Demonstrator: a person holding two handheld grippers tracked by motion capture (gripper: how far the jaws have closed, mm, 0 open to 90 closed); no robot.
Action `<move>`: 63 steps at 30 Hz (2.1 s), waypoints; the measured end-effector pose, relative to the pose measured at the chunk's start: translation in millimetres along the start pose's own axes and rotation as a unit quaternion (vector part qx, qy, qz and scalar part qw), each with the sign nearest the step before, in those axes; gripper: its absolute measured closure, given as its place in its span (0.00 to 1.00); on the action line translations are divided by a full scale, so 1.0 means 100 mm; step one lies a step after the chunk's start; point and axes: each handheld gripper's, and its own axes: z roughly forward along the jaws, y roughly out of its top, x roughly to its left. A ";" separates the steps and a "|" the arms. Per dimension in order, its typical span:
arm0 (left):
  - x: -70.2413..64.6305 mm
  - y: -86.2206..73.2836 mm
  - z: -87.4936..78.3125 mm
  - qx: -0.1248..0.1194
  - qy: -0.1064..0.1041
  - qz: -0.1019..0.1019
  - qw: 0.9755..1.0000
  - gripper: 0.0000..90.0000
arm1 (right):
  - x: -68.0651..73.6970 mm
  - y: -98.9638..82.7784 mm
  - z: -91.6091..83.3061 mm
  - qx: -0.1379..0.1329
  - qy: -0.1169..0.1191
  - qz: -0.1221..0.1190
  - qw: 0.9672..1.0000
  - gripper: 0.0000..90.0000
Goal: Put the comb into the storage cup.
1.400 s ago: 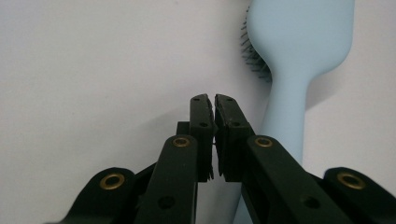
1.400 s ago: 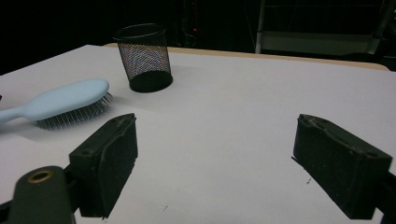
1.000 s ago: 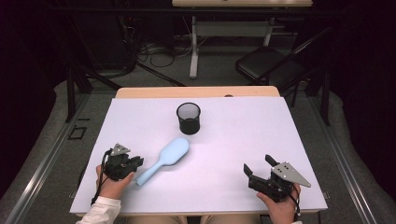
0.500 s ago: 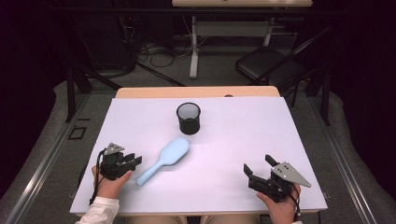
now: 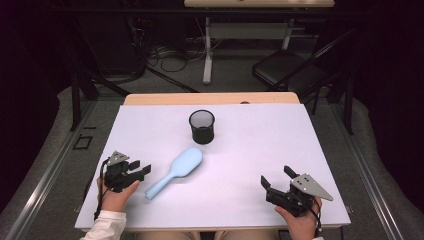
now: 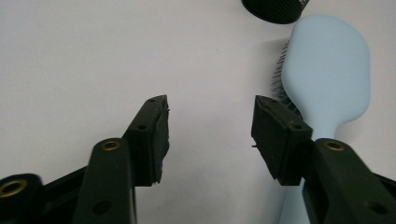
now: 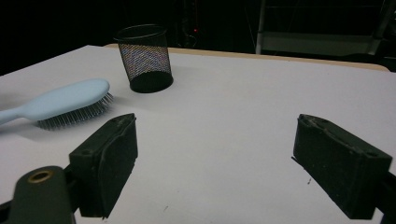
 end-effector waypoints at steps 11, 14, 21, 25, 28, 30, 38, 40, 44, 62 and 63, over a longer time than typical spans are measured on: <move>0.01 0.02 -0.02 -0.021 -0.029 0.004 0.999 0.37 | 0.00 0.00 0.00 -0.001 0.000 0.000 1.000 0.15; 0.00 0.03 -0.02 -0.026 -0.039 0.007 0.999 0.31 | 0.00 0.00 0.00 -0.001 0.001 0.000 1.000 0.15; -0.04 0.04 0.00 -0.028 -0.047 0.016 0.998 0.19 | 0.00 0.00 0.00 -0.001 0.001 0.000 1.000 0.15; -0.06 0.04 0.02 -0.030 -0.049 0.019 0.998 0.13 | 0.00 0.00 0.00 -0.001 0.001 0.000 1.000 0.15; -0.06 0.04 0.03 -0.029 -0.055 0.014 0.998 0.03 | 0.00 0.00 0.00 -0.001 0.001 0.000 1.000 0.15; -0.07 0.04 0.03 -0.031 -0.058 0.014 0.998 0.01 | 0.00 0.00 0.00 -0.001 0.001 0.000 1.000 0.15; -0.07 0.04 0.02 -0.040 -0.059 0.020 0.997 0.01 | 0.01 0.00 0.00 0.000 0.001 0.000 1.000 0.15; -0.09 0.04 0.01 -0.041 -0.059 0.022 0.997 0.01 | 0.00 0.00 0.00 0.000 0.001 0.000 1.000 0.15; -0.11 0.05 0.01 -0.039 -0.062 0.030 0.997 0.01 | 0.00 0.00 0.00 0.000 0.001 -0.001 1.000 0.15; -0.25 0.05 0.03 -0.024 -0.062 0.084 0.994 0.02 | 0.00 0.00 0.00 -0.001 0.002 0.000 1.000 0.15; -0.25 0.05 0.03 -0.023 -0.063 0.087 0.994 0.02 | 0.00 0.00 0.00 -0.001 0.002 0.000 1.000 0.15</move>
